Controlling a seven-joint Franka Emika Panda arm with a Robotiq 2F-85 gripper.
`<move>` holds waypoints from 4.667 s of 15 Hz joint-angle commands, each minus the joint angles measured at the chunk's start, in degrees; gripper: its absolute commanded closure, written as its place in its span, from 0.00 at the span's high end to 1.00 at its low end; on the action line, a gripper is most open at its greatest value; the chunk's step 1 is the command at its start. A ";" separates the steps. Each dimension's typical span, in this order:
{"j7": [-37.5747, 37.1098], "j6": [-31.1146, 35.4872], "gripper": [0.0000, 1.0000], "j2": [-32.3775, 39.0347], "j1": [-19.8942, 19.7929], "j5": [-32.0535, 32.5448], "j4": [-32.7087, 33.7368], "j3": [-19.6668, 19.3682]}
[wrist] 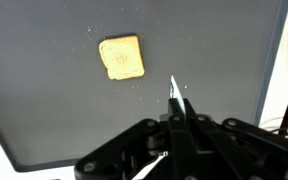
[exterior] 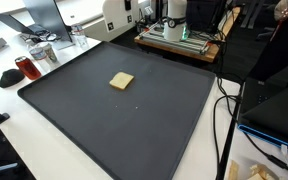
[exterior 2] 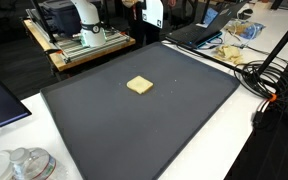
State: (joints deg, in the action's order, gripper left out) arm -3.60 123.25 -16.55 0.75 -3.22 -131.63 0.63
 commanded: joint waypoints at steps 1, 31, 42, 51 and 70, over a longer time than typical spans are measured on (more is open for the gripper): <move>0.60 5.16 0.01 6.47 -0.87 4.08 3.22 0.36; 1.30 12.60 0.04 16.07 -1.46 7.39 4.42 -1.31; 1.30 12.60 0.04 16.07 -1.46 7.39 4.42 -1.31; 1.30 12.60 0.04 16.07 -1.46 7.39 4.42 -1.31; -37.23 9.04 0.01 31.76 7.61 22.63 16.61 -3.34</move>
State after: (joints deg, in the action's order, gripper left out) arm -31.37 135.45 12.49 4.78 13.76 -117.81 -1.48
